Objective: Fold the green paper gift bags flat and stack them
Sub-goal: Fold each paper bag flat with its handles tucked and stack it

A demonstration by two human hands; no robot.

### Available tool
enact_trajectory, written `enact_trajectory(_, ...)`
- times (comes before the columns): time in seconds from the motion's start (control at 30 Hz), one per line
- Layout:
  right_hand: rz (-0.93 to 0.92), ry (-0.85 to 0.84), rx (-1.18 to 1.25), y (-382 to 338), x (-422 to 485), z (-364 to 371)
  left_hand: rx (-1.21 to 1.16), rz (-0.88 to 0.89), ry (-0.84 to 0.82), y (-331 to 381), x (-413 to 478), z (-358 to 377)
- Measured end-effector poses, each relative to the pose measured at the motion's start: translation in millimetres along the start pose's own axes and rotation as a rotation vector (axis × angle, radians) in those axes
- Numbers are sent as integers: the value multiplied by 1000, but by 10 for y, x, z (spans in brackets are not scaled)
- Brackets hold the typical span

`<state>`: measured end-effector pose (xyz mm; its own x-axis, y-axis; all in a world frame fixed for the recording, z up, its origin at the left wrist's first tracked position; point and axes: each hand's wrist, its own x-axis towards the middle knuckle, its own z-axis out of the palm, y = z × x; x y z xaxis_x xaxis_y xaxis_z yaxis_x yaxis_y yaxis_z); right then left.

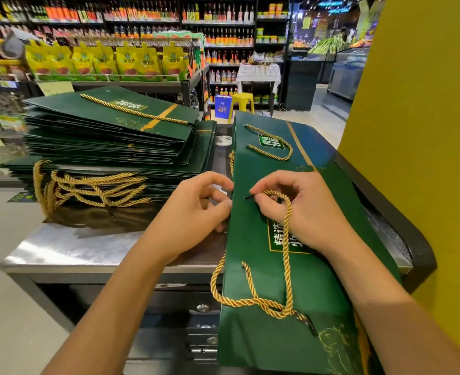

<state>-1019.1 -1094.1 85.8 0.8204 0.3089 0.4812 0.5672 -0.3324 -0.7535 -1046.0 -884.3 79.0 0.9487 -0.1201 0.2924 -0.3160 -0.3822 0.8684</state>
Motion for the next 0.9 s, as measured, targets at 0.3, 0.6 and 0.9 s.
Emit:
enact_trajectory(0.3, -49, 58, 37, -50, -4, 1, -32, 73, -26, 53, -27, -5)
enact_trajectory(0.6, -282, -49, -132, -52, -27, 10, 33, 155, -68, 46, -24, 4)
enact_trajectory(0.9, -287, -82, -217, -74, -51, 34, 84, 139, -30, 25, -10, 24)
